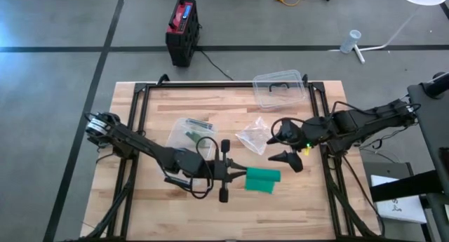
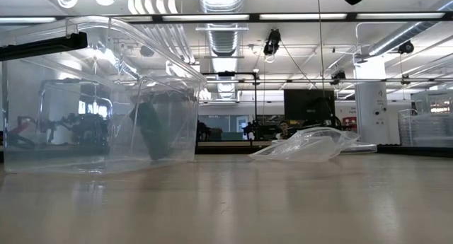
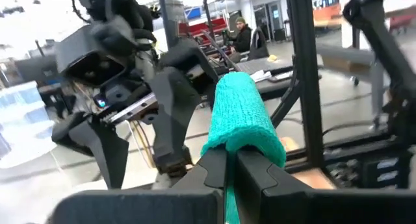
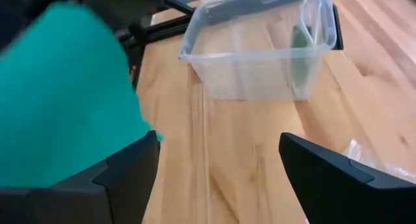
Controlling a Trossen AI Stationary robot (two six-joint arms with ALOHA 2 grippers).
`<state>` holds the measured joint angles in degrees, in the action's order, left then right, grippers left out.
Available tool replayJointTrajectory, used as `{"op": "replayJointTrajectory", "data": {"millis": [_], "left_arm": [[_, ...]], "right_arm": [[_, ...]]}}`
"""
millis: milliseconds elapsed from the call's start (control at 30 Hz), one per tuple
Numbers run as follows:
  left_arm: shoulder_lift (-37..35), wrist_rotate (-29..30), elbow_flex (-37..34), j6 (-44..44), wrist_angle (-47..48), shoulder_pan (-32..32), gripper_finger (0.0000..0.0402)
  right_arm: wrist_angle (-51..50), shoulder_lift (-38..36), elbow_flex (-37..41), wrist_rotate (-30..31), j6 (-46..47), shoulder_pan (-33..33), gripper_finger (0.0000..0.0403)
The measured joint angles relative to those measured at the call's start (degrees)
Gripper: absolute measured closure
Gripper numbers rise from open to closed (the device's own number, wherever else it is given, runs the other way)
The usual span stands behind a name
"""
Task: Roll bandage
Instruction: Roll the blue bandage
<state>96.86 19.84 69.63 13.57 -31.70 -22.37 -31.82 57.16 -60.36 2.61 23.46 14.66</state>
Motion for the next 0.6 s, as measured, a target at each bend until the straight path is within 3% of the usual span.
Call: {"op": "replayJointTrajectory", "data": {"millis": [267, 467, 600], "left_arm": [[-4.2, -4.3, 0.0, -9.7, 1.9, -0.1, 0.0401], [-8.4, -4.1, 0.0, -17.1, 6.0, 0.1, 0.0401], [-11.2, -2.6, 0.0, -19.9, 9.9, 0.3, 0.0401]], "right_arm": [[-1.6, -1.7, 0.0, -0.1, -6.5, 1.4, 0.0114], [-2.8, -2.3, 0.0, 0.7, -8.8, 2.9, 0.0139], [-6.7, -2.4, 0.1, 6.8, -10.1, 4.3, 0.0154]]}}
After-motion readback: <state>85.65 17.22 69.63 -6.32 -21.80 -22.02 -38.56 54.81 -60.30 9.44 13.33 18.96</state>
